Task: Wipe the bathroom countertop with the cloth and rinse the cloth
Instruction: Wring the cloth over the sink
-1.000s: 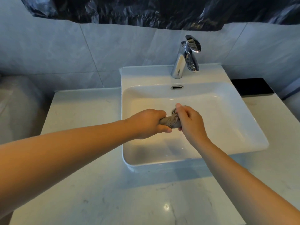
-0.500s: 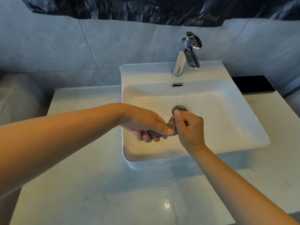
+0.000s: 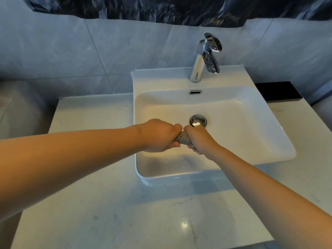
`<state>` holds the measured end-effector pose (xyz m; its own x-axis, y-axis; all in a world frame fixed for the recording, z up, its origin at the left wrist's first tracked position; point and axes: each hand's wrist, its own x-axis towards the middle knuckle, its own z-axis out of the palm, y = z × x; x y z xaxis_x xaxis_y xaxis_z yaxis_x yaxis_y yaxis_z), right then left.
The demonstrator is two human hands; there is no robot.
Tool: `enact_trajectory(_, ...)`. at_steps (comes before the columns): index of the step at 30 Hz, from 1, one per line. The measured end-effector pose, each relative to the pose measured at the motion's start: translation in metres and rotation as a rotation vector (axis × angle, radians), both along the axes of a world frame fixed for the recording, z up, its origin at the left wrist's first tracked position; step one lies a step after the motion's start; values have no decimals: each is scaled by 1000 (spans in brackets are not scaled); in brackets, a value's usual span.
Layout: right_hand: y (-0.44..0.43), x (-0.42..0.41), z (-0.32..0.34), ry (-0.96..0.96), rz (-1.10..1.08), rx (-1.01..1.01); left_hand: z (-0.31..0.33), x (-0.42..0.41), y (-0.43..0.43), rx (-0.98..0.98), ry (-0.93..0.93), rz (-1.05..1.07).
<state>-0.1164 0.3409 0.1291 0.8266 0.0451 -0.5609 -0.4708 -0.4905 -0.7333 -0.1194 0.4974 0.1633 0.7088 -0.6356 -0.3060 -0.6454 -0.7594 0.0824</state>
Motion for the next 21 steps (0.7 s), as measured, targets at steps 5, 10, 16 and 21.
enact_trajectory(5,-7,-9,3,251,0,156,-11,1,4,-57,-49,-52)
enact_trajectory(10,-12,-8,-2,-311,125,-87,-11,-8,5,-179,26,129)
enact_trajectory(16,-11,-40,-7,-542,11,143,-10,-36,37,-731,509,634)
enact_trajectory(21,8,-78,-2,-559,44,256,-15,-69,61,-1022,588,997)
